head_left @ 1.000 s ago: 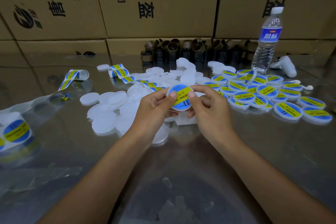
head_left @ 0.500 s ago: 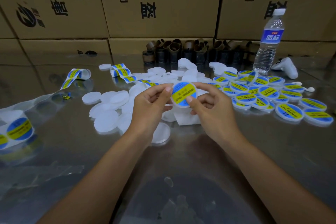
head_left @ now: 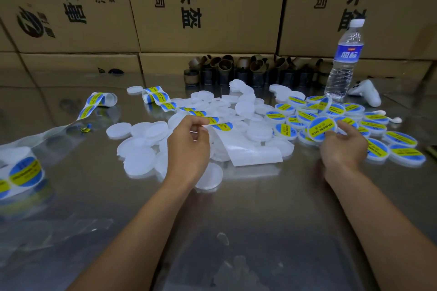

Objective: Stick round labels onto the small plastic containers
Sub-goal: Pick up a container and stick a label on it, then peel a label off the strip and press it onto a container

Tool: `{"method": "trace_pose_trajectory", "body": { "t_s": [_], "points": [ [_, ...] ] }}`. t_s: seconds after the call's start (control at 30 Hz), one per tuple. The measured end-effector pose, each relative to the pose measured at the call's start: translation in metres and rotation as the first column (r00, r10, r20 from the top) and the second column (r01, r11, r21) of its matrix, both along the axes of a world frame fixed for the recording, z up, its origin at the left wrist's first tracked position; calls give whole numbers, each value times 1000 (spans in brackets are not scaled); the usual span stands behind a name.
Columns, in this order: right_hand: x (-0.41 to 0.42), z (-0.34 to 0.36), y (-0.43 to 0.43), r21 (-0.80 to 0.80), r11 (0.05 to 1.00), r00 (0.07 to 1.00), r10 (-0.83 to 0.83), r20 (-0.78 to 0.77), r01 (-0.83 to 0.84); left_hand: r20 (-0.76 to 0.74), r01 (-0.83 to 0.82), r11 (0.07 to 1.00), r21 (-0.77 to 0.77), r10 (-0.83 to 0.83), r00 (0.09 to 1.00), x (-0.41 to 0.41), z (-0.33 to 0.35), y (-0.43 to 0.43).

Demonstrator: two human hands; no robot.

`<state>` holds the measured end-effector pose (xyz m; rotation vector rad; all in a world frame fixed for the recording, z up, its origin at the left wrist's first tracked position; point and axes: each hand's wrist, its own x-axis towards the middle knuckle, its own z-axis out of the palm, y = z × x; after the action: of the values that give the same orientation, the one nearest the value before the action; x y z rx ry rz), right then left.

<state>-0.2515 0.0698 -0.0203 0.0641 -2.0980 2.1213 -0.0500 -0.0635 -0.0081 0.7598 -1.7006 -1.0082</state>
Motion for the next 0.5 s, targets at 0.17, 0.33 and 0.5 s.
{"method": "trace_pose_trajectory", "body": {
  "t_s": [0.17,0.33,0.5],
  "points": [
    [-3,2,-1,15,1000,997,-2,81,1,221,-61,991,-121,87,971,2,-6,-5],
    [-4,3,-2,-68,998,990,30,141,-21,428,-37,982,-186,115,897,4,-11,-6],
    [0,4,-4,-70,997,990,24,138,-14,519,-10,987,-162,94,850,5,-12,-6]
  ]
}}
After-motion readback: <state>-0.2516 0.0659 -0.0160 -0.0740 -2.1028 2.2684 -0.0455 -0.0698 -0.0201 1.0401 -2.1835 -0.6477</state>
